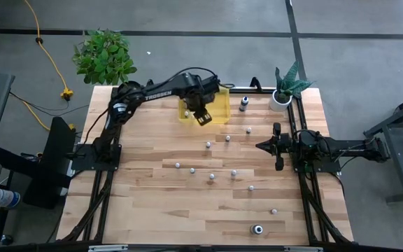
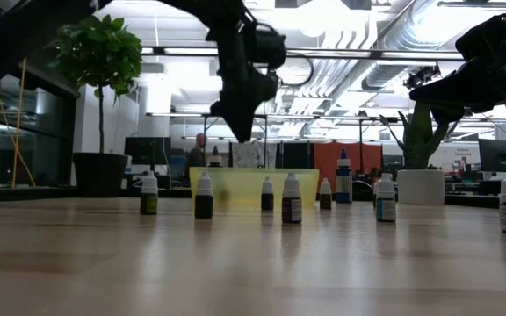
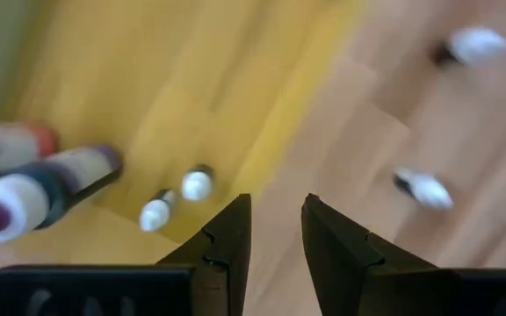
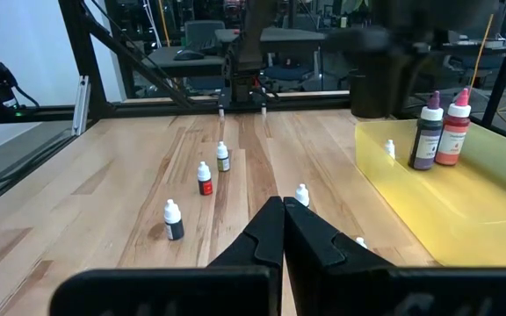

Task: Pick & Place food coloring
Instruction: Put the bottom small green food coloring bottle into the yellow container

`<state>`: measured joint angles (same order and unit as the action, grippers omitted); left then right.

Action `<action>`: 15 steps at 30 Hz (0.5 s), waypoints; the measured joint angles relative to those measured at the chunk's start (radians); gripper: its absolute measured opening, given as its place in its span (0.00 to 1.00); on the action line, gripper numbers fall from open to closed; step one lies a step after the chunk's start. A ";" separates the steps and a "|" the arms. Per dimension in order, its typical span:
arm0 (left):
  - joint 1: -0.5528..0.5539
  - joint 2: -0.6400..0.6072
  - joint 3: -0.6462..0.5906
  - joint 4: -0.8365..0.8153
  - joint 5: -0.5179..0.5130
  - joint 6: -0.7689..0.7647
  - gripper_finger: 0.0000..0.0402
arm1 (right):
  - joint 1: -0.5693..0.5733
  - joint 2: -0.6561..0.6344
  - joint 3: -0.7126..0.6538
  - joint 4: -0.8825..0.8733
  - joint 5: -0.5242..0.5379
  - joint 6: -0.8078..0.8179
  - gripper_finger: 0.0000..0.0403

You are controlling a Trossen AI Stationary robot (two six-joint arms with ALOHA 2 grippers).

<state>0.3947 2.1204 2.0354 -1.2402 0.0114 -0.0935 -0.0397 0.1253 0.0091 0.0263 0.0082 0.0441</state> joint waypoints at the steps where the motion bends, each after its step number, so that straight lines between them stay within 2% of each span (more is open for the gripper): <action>1: -0.009 -0.007 0.000 -0.008 0.006 0.041 0.24 | 0.000 0.000 0.000 0.000 0.000 0.000 0.00; 7: -0.065 -0.047 0.000 -0.122 0.013 0.193 0.24 | 0.000 0.000 0.000 0.000 0.000 0.000 0.00; 12: -0.118 -0.109 -0.016 -0.197 0.014 0.205 0.24 | 0.000 0.000 0.000 0.000 0.000 0.000 0.00; 15: -0.150 -0.185 -0.089 -0.194 0.014 0.225 0.24 | 0.000 0.000 0.000 0.000 0.000 0.000 0.00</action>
<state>0.2451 1.9352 1.9460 -1.4342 0.0257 0.1316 -0.0396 0.1253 0.0093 0.0264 0.0081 0.0438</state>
